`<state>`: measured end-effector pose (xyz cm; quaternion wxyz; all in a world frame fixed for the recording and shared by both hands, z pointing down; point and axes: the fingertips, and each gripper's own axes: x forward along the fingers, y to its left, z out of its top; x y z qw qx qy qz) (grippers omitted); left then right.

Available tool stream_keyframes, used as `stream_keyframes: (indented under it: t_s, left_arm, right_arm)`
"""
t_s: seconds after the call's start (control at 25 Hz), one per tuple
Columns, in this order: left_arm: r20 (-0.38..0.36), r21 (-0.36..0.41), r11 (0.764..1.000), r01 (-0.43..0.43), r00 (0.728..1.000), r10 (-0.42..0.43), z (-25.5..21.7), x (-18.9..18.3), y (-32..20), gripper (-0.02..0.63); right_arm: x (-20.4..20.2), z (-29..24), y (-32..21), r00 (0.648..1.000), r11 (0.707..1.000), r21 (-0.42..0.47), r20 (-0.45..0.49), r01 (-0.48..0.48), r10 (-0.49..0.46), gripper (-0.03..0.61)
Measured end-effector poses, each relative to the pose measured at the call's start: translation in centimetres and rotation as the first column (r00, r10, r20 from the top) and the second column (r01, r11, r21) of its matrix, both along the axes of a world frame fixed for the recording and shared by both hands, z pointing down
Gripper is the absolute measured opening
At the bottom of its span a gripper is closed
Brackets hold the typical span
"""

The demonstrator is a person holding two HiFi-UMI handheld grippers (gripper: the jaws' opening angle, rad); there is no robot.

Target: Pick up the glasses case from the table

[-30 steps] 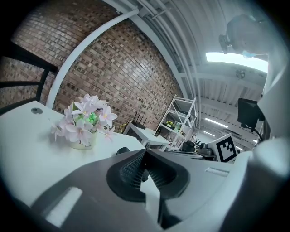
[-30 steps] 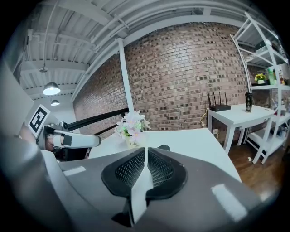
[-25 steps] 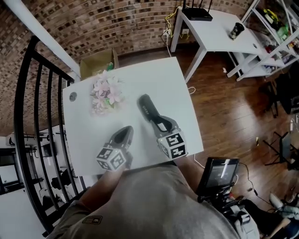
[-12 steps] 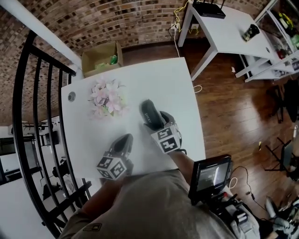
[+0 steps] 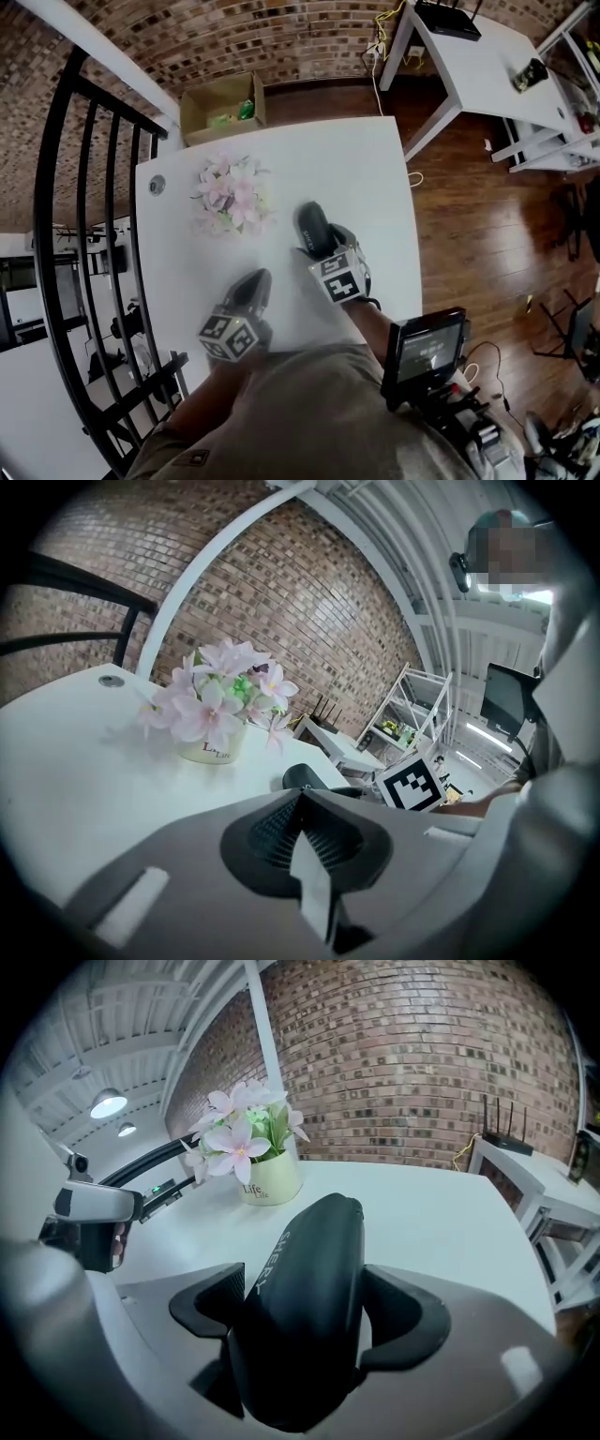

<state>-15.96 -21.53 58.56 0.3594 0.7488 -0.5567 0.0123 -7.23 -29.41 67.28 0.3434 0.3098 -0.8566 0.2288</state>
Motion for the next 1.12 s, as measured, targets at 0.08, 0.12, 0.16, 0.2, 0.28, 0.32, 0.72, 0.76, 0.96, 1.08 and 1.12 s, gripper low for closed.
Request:
stream_keyframes:
  t_s: [0.08, 0.12, 0.16, 0.2, 0.28, 0.32, 0.72, 0.76, 0.96, 1.08, 1.12]
  left_arm:
    - [-0.001, -0.003, 1.0, 0.0, 1.0, 0.0, 0.1, -0.1, 0.0, 0.002]
    - [-0.002, -0.004, 1.0, -0.001, 1.0, 0.001, 0.2, -0.1, 0.1, 0.002]
    - [-0.003, -0.003, 1.0, -0.002, 1.0, 0.002, 0.3, -0.2, 0.1, 0.002]
    - [-0.004, -0.002, 1.0, -0.005, 1.0, 0.005, 0.4, -0.2, 0.2, 0.002]
    - [-0.006, 0.004, 1.0, -0.015, 1.0, 0.015, 0.3, -0.1, 0.3, 0.002]
    - [-0.007, 0.009, 1.0, -0.02, 1.0, 0.021, 0.3, -0.1, 0.3, 0.002]
    - [-0.021, 0.062, 0.994, -0.093, 0.995, 0.095, -0.8, 1.0, 1.2, 0.002]
    - [-0.024, 0.064, 0.993, -0.097, 0.995, 0.099, -0.9, 1.0, 1.5, 0.002]
    - [-0.029, 0.067, 0.993, -0.096, 0.995, 0.098, -1.3, 0.6, 2.4, 0.002]
    - [-0.03, 0.071, 0.993, -0.092, 0.995, 0.094, -1.5, 0.4, 2.3, 0.002]
    - [-0.03, 0.072, 0.993, -0.091, 0.995, 0.093, -1.6, 0.3, 2.2, 0.002]
  right_arm:
    - [0.1, 0.0, -0.1, 1.0, 1.0, -0.005, 0.002, -0.007, 0.007, 0.4]
    - [0.1, 0.0, 0.0, 1.0, 1.0, -0.008, 0.001, -0.01, 0.01, 0.397]
    - [0.2, 0.1, 0.0, 1.0, 1.0, -0.009, 0.001, -0.013, 0.013, 0.394]
    - [0.2, 0.0, 0.1, 1.0, 1.0, -0.008, 0.002, -0.016, 0.016, 0.393]
    - [0.4, -0.3, 0.3, 1.0, 1.0, -0.002, 0.013, -0.026, 0.026, 0.388]
    - [0.5, -0.6, 0.4, 0.999, 0.999, 0.002, 0.02, -0.033, 0.033, 0.388]
    - [2.6, -1.4, 3.8, 0.997, 0.997, -0.012, 0.003, -0.074, 0.074, 0.382]
    - [2.9, -1.2, 4.4, 0.997, 0.997, -0.023, -0.009, -0.074, 0.074, 0.383]
    - [4.0, 0.0, 6.5, 0.995, 0.995, -0.076, -0.079, -0.064, 0.058, 0.39]
    - [4.0, 0.4, 6.6, 0.994, 0.994, -0.099, -0.1, -0.049, 0.039, 0.395]
    - [3.8, 0.4, 6.5, 0.994, 0.993, -0.105, -0.1, -0.045, 0.034, 0.396]
